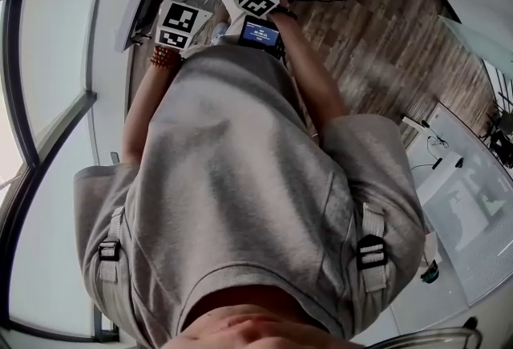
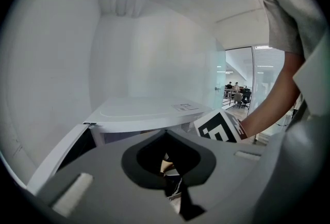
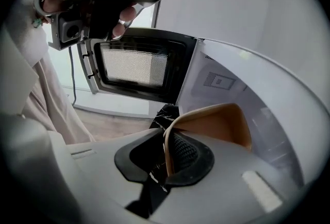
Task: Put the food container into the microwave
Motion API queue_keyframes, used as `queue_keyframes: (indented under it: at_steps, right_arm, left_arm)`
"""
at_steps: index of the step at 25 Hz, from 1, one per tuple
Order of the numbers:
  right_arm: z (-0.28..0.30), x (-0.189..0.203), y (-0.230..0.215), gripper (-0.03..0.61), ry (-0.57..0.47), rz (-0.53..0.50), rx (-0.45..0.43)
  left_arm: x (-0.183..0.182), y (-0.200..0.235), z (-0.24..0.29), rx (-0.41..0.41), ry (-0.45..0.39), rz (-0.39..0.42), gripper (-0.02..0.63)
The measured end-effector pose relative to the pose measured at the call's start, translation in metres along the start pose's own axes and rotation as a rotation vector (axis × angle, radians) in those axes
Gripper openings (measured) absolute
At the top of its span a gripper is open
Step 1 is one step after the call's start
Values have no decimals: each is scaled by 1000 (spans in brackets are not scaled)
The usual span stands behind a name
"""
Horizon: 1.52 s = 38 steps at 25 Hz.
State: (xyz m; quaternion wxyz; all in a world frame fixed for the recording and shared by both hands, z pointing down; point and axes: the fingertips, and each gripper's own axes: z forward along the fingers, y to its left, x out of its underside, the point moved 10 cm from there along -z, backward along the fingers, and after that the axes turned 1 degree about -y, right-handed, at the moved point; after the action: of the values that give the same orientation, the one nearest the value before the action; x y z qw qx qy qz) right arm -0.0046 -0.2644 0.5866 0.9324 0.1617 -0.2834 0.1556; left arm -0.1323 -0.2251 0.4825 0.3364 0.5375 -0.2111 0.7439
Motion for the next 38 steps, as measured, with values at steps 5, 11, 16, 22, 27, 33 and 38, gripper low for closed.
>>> queue_keyframes:
  at_steps: [5,11,16,22,27,33,38]
  right_arm:
    - [11,-3,-5,49,28,3,11]
    - [29,-5,-17,51,68,1,72]
    - [36,-5,-29,52,67,2,87]
    - [44,-3,-46,55,100,31,118]
    - [53,2,-52,61,125,17,105]
    - [60,3,-56,61,131,22,136]
    - [57,-1,-56,91,115,15,159]
  left_arm:
    - [0,17,10,-27,25,-11,2]
    - [2,28,26,-4,43,4,2]
    - [0,35,33,6,45,14,2]
    - [-1,48,39,-1,52,13,2]
    - [-1,52,45,7,57,11,2]
    - [-2,53,48,9,60,9,2]
    - [-1,50,44,14,62,19,2]
